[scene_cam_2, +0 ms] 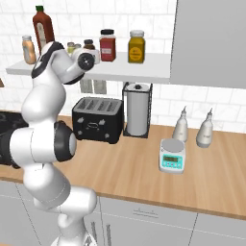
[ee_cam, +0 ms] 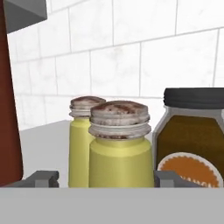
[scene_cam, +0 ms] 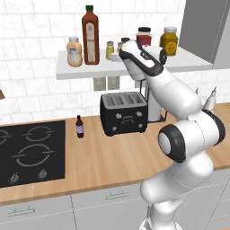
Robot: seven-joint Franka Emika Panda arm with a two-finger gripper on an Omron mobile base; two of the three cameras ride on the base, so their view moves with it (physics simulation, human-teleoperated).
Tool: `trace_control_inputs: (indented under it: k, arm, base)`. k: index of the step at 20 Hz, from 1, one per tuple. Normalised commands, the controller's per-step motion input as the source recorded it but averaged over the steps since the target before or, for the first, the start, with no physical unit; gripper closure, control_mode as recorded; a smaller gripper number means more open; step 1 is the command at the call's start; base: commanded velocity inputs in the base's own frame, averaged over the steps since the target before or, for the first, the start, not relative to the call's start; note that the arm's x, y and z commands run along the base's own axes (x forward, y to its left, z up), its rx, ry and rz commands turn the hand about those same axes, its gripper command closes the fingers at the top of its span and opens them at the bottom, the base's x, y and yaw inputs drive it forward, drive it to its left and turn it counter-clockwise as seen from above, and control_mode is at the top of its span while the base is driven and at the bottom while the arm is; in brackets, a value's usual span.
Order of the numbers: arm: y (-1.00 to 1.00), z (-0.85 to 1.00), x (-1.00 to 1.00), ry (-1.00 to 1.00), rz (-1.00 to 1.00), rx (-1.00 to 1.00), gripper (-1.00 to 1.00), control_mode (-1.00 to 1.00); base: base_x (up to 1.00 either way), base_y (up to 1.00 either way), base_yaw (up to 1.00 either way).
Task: Put the shaker and condiment bottle from the counter next to their counterparts in the cabinet.
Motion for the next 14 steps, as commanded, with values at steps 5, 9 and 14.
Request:
trace_control_inputs:
  k: [5, 9, 14]
  arm:
    - [-0.38, -0.01, 0.00, 0.00, -0.08, 0.00, -1.00, -1.00]
    - [-0.79, -0.03, 0.11, 0.00, -0.07, 0.00, -1.00, -1.00]
    - [-0.74, -0.05, 0.07, 0.00, -0.07, 0.00, -1.00, -1.00]
  base:
    - [0.00, 0.00, 0.00]
    - [0.00, 0.00, 0.00]
    - [0.00, 0.00, 0.00]
